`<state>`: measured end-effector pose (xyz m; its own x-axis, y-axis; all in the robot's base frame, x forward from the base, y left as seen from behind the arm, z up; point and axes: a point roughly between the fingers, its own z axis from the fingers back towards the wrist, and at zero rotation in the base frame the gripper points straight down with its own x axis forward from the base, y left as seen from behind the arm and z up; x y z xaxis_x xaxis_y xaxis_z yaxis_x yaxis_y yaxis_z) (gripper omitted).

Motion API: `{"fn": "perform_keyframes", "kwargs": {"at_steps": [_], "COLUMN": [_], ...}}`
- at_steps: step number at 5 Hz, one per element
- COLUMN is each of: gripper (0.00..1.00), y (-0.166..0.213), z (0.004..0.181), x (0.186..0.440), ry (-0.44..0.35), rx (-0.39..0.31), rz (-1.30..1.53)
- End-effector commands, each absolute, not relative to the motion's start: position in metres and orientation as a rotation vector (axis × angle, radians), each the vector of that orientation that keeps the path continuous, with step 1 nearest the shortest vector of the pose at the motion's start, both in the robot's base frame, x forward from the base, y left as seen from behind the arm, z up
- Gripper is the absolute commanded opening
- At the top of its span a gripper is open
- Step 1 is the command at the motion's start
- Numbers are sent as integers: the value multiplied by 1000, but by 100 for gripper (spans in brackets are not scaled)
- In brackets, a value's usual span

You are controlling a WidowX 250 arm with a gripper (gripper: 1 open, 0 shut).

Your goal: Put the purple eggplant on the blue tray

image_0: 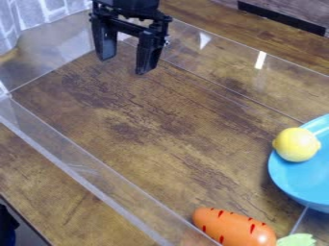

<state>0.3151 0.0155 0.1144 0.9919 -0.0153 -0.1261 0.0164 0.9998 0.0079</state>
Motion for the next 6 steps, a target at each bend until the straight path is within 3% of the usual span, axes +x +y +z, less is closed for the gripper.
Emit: {"fn": "perform_keyframes", "kwargs": {"at_steps": [1,6], "gripper": [100,100], "y": [25,36], "z": [125,118], "x": [324,330], "ry": [81,99], "rx": [8,-4], "rz": [7,24]}}
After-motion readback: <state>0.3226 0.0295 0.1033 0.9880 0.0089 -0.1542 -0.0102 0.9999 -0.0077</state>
